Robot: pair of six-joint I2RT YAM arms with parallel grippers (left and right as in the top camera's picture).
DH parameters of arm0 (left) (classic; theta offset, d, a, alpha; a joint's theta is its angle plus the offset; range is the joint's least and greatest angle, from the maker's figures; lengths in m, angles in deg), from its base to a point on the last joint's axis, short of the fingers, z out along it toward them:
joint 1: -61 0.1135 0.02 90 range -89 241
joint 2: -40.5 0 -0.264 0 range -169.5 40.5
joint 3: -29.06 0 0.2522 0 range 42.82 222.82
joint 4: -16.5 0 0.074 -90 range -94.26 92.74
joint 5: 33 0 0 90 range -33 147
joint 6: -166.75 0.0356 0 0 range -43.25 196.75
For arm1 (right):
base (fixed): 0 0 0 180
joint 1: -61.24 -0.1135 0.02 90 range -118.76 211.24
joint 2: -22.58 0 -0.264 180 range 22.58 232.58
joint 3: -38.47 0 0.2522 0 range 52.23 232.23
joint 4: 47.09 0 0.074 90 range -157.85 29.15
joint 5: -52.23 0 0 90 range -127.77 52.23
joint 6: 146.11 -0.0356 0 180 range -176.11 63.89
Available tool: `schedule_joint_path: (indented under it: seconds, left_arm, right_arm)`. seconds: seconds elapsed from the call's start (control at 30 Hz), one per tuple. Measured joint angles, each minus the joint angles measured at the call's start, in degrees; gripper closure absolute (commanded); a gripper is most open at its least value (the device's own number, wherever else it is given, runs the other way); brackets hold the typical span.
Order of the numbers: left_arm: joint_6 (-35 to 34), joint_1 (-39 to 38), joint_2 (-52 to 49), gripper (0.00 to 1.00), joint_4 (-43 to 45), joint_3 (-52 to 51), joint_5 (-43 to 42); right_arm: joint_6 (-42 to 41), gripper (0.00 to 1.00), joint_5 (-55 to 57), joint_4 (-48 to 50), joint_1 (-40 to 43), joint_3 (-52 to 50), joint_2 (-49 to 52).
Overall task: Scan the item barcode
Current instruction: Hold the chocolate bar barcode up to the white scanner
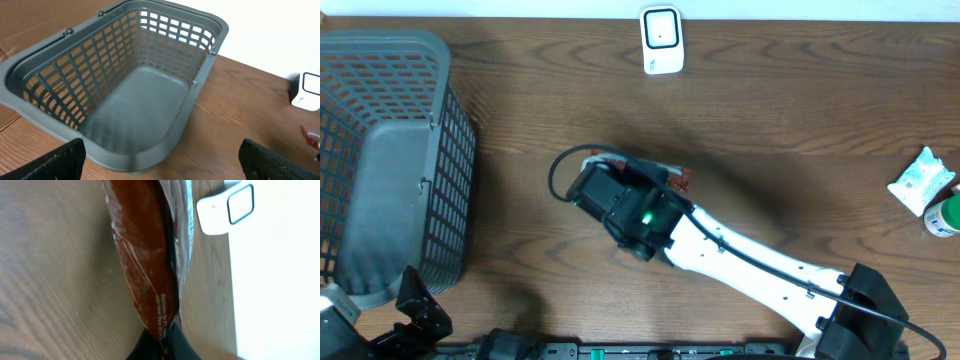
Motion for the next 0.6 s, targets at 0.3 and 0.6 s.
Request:
schedule_joint_path:
  seconds: [0.3, 0.6]
  left_arm:
    - [0.0, 0.0, 0.0, 0.02, 0.0, 0.0, 0.0]
    - [0.0, 0.0, 0.0, 0.02, 0.0, 0.0, 0.0]
  right_arm:
    - [0.4, 0.99, -6.3, 4.3, 2.5, 0.0, 0.0]
    - [11.1, 0.99, -14.3, 20.5, 8.7, -0.2, 0.0]
